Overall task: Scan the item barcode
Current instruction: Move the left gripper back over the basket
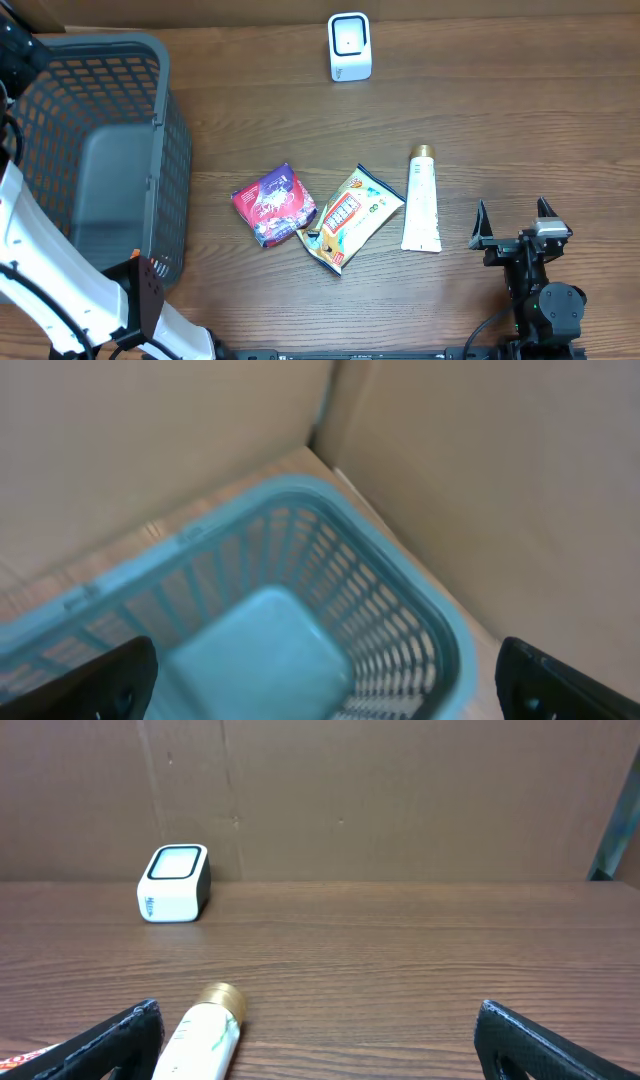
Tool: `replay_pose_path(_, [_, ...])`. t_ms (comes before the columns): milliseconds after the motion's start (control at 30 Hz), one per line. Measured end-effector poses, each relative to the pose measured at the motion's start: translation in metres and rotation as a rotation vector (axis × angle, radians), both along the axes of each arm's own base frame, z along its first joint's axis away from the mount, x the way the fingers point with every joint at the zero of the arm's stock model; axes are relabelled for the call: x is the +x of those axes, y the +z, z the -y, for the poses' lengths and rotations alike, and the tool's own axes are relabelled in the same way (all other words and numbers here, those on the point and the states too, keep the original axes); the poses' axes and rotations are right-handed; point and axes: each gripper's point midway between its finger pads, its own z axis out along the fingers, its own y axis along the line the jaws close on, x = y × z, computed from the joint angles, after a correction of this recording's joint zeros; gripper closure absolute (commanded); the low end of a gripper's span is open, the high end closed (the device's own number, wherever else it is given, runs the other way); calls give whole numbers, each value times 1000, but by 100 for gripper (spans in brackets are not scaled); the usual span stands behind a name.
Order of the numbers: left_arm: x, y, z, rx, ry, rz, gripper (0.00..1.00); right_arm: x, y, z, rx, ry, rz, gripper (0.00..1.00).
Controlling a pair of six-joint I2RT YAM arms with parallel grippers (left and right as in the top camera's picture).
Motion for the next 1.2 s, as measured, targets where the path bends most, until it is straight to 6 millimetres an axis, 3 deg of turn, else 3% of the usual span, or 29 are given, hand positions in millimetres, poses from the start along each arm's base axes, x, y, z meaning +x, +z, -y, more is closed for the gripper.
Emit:
replay_pose_path(267, [13,68,-30,192,117,237,0,0,0,0,0,0,0,0])
replay_pose_path(433, [10,113,-44,303,207,386,0,0,0,0,0,0,0,0])
replay_pose_path(567, [8,134,-44,361,233,445,0,0,0,0,0,0,0,0])
replay_pose_path(1033, [19,125,-30,358,166,403,0,0,0,0,0,0,-1,0])
replay_pose_path(1200, [41,105,-31,336,132,351,0,0,0,0,0,1,-1,0])
